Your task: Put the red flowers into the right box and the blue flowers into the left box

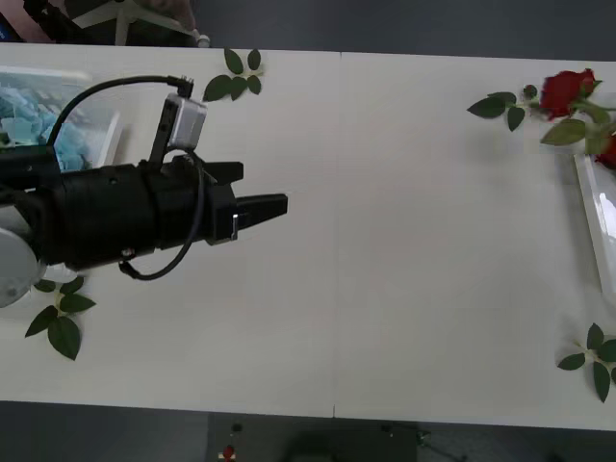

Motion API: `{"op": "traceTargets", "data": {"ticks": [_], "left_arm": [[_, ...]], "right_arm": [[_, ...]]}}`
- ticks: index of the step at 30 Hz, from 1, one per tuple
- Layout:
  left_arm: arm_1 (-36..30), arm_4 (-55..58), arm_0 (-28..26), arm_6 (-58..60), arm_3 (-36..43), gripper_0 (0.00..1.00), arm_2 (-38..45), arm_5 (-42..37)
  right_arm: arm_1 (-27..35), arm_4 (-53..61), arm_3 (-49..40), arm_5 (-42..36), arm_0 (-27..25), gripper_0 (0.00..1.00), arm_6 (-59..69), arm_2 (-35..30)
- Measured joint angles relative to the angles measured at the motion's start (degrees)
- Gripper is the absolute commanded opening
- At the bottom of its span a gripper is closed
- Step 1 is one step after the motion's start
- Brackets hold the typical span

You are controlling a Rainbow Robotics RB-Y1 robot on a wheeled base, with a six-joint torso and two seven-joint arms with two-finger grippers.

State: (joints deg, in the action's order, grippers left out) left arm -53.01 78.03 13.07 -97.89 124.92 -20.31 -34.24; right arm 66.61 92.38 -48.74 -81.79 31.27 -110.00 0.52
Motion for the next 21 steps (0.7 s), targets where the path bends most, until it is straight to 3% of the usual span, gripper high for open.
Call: {"op": "traceTargets", "data": {"ticks": [3,8,17,21], "left_arm": [[-5.51,1.70,0.82,-0.01,0.83,1.00,-3.46,2.67],[-11.70,2.75,6.78,-0.02,0.81,1.00,-10.42,5.27],[-8.20,2.09,9.08,-3.21,0.60,1.00,-10.63,5.36],[-8.09,4.79,9.08,-6.58,0.60,1.00,-10.53,5.36]], "right_arm": [[1.29,-1.78,5.16,3.52,0.00,0.00,-0.03,0.00],[3.64,-6.06,8.22,8.40,0.01,0.00,-2.06,-0.03],[4.53,-3.41,20.67,9.22,0.05,0.00,-11.88,-9.49],[4.53,-4.09,21.68,12.87,0.05,0.00,-17.66,-9.70]]}}
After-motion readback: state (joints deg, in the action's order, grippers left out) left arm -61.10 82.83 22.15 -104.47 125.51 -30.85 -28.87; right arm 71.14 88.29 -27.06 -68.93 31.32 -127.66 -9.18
